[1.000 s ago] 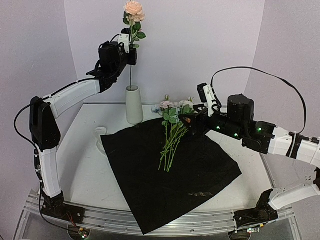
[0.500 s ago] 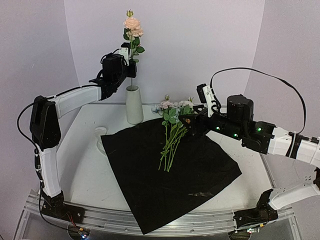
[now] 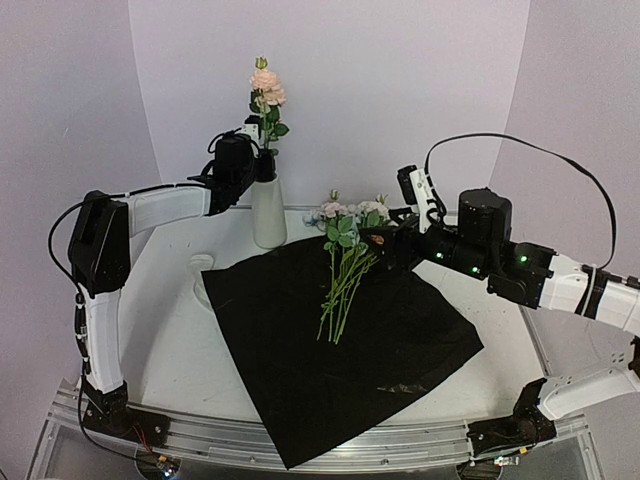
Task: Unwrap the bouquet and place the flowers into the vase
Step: Insert the fake flower into the vase.
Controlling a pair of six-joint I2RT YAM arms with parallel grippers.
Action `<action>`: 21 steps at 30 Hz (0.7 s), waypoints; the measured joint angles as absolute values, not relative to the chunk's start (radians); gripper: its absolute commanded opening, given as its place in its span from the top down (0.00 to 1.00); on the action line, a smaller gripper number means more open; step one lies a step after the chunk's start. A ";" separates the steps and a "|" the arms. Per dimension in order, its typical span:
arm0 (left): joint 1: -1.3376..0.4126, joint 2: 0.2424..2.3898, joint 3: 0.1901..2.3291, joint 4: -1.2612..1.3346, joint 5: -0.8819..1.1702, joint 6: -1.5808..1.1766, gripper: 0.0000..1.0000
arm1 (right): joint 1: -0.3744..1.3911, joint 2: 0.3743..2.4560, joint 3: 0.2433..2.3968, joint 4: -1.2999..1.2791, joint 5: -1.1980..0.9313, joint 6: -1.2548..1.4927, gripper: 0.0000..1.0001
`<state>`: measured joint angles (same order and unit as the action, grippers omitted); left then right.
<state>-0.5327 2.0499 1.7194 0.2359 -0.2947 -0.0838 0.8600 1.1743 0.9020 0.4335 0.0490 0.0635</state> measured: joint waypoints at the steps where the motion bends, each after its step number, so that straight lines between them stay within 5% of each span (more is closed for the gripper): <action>1: -0.532 2.050 1.715 0.236 -0.295 -0.089 0.87 | 0.860 1.172 0.902 0.433 0.049 0.064 0.16; 4: -0.529 2.050 1.706 0.237 -0.294 -0.109 0.76 | 0.860 1.163 0.901 0.434 0.049 0.064 0.16; 8: -0.529 2.050 1.703 0.238 -0.297 -0.125 0.36 | 0.860 1.149 0.897 0.432 0.050 0.064 0.16; 10: -0.528 2.050 1.698 0.242 -0.299 -0.134 0.27 | 0.860 1.143 0.894 0.431 0.050 0.064 0.16; 21: -0.527 1.973 1.536 0.243 -0.300 -0.159 0.15 | 0.860 1.147 0.883 0.414 0.076 0.093 0.16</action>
